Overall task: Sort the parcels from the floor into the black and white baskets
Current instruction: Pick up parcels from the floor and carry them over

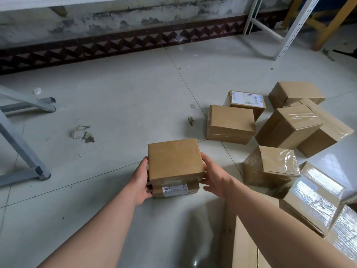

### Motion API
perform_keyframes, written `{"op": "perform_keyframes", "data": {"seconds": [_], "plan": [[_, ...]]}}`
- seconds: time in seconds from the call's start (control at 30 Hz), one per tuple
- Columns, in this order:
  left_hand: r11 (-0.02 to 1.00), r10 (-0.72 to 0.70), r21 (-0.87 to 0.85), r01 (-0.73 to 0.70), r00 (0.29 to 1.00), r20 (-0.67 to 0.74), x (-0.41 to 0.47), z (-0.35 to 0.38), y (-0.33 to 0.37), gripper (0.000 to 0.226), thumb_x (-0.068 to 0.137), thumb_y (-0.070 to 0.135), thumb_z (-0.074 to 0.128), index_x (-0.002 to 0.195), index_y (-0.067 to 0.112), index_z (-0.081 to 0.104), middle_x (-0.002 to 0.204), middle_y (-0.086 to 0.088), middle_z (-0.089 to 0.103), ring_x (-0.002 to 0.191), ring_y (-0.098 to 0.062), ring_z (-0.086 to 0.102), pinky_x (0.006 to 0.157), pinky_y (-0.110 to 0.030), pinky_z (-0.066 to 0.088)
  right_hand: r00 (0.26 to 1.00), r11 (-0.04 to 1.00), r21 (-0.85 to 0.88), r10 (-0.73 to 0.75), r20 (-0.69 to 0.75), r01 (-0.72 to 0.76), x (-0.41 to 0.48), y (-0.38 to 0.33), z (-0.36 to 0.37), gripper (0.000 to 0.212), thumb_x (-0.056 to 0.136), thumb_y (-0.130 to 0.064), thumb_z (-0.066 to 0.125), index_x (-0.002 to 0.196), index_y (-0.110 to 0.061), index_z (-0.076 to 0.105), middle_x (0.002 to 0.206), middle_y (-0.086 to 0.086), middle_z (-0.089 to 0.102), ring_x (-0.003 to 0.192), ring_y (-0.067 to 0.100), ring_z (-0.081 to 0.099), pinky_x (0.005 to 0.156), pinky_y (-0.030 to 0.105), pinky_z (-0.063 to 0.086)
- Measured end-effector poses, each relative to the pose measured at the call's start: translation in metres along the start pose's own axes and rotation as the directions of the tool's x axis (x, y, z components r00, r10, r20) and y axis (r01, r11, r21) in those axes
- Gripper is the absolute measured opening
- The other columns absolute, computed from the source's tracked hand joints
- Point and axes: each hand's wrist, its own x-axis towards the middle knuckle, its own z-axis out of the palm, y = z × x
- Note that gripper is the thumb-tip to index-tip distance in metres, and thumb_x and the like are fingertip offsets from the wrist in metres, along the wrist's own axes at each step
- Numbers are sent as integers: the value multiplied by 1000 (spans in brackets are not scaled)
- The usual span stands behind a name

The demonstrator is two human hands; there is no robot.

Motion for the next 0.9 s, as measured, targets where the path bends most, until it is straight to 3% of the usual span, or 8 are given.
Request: {"op": "perform_keyframes", "data": {"seconds": [0.1, 0.17, 0.3, 0.37, 0.53, 0.63, 0.77, 0.9], "plan": [[999, 48, -2, -48, 999, -8, 1, 3, 9, 47, 92, 57, 41, 103, 18, 66, 97, -10, 70, 90, -29, 64, 90, -42, 51, 999, 999, -1, -45, -15, 45, 3, -4, 0, 52, 94, -66, 24, 94, -36, 66, 84, -8, 61, 74, 9, 51, 83, 30, 33], [996, 93, 17, -93, 996, -15, -5, 9, 22, 44, 94, 56, 37, 99, 22, 66, 96, -6, 70, 92, -27, 64, 95, -43, 49, 995, 996, 28, -88, -50, 89, -1, -15, -2, 50, 94, -66, 27, 93, -36, 67, 87, -8, 64, 78, 10, 52, 92, 32, 34], [988, 146, 54, -145, 989, -6, -47, 22, 70, 51, 97, 59, 30, 92, 25, 67, 94, -2, 72, 98, -24, 65, 99, -43, 46, 985, 990, 55, -122, -119, 129, -41, -64, -10, 57, 91, -70, 32, 118, -30, 63, 116, -5, 65, 106, 14, 56, 114, 43, 29], [987, 150, 56, -150, 989, 3, -79, 25, 99, 52, 94, 62, 31, 90, 26, 68, 93, -1, 72, 95, -22, 65, 103, -44, 43, 976, 989, 41, -133, -173, 142, -77, -101, -10, 59, 90, -70, 36, 122, -29, 61, 120, -5, 65, 109, 15, 57, 113, 45, 31], [984, 168, 52, -168, 986, 2, -187, 30, 177, 52, 92, 64, 32, 91, 25, 66, 94, 0, 70, 89, -21, 63, 102, -44, 42, 945, 978, -30, -208, -251, 207, -186, -201, -5, 43, 90, -70, 37, 96, -35, 61, 105, -8, 66, 99, 12, 58, 103, 39, 39], [983, 173, 67, -171, 985, -28, -263, 31, 225, 56, 92, 66, 31, 89, 22, 66, 92, 3, 70, 91, -19, 63, 105, -47, 38, 939, 975, -22, -219, -265, 221, -262, -259, 2, 41, 93, -65, 37, 93, -33, 62, 113, 1, 67, 100, 18, 60, 88, 32, 45], [978, 205, 65, -201, 976, -70, -376, 31, 293, 54, 94, 67, 25, 92, 29, 63, 97, 6, 68, 100, -21, 59, 106, -49, 36, 945, 971, -45, -239, -225, 235, -367, -339, 13, 46, 95, -60, 37, 88, -26, 67, 97, 0, 70, 86, 14, 61, 75, 29, 42], [970, 243, 6, -244, 961, -133, -490, 13, 369, 52, 92, 67, 28, 94, 29, 63, 104, 1, 68, 103, -25, 60, 102, -49, 43, 931, 948, -125, -312, -187, 293, -469, -427, 38, 49, 93, -63, 35, 90, -28, 70, 94, 0, 73, 86, 16, 64, 89, 37, 44]]}}
